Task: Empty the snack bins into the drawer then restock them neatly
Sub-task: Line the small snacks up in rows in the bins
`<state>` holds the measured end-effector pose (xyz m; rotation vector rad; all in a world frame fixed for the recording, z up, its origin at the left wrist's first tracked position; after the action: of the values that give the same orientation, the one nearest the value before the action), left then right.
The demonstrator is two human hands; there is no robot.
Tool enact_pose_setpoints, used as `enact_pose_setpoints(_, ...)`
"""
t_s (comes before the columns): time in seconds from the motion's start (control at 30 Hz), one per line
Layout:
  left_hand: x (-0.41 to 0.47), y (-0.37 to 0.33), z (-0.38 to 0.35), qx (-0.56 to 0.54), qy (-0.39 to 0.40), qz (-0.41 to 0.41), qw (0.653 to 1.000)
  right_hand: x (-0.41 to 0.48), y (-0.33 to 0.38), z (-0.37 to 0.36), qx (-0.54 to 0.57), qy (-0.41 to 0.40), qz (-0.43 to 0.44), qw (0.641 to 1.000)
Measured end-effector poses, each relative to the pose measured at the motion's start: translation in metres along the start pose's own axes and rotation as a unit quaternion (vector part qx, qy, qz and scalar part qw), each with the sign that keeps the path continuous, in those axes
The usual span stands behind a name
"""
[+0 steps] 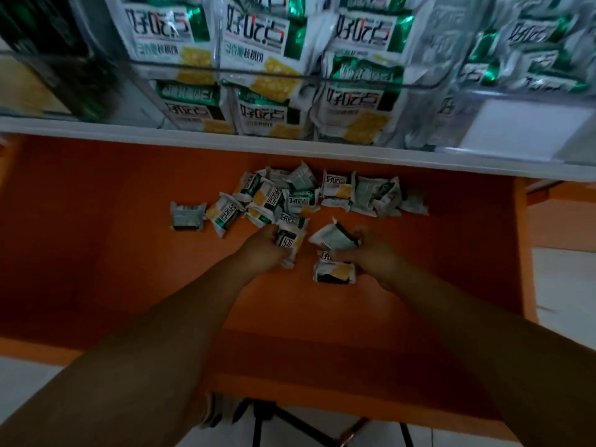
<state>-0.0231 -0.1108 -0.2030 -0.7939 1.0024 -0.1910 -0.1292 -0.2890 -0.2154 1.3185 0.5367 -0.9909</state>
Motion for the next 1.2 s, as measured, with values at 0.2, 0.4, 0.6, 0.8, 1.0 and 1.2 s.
enact_pose_setpoints(0.2, -0.061, -0.086, -0.006, -0.23, -0.013, -0.067, 0.971, -0.083, 0.055, 0.037, -0.044, -0.011, 0.096, 0.994)
enact_pose_setpoints(0.4, -0.138, -0.164, -0.015, -0.243, -0.002, -0.171, 0.955, -0.182, 0.111, 0.053, -0.029, 0.002, 0.233, 0.972)
enact_pose_setpoints(0.6, -0.182, -0.198, 0.004, -0.399, -0.035, -0.206, 0.893, -0.269, 0.135, 0.103, -0.023, -0.09, 0.296, 0.951)
enact_pose_setpoints(0.8, -0.209, -0.229, -0.004, -0.475, -0.025, -0.22, 0.852, -0.302, 0.15, 0.126, 0.006, -0.184, 0.396, 0.9)
enact_pose_setpoints(1.0, -0.199, -0.239, 0.0, -0.498, -0.062, -0.235, 0.833, -0.292, 0.158, 0.108, -0.019, -0.138, 0.39, 0.91)
enact_pose_setpoints(1.2, -0.191, -0.26, 0.019, -0.449, -0.089, -0.281, 0.844, -0.295, 0.185, 0.182, -0.017, -0.133, 0.355, 0.925)
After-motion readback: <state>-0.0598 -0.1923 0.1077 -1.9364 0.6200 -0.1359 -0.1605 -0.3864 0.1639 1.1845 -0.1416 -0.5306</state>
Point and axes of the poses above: each hand's wrist, its own x-axis towards the middle knuckle, its own z-axis out of the back of the hand, y = z × x, the point moved 8 cm from there along x, towards the middle knuckle, and after that the axes turned 9 degrees about -z, right-handed, at the moved point
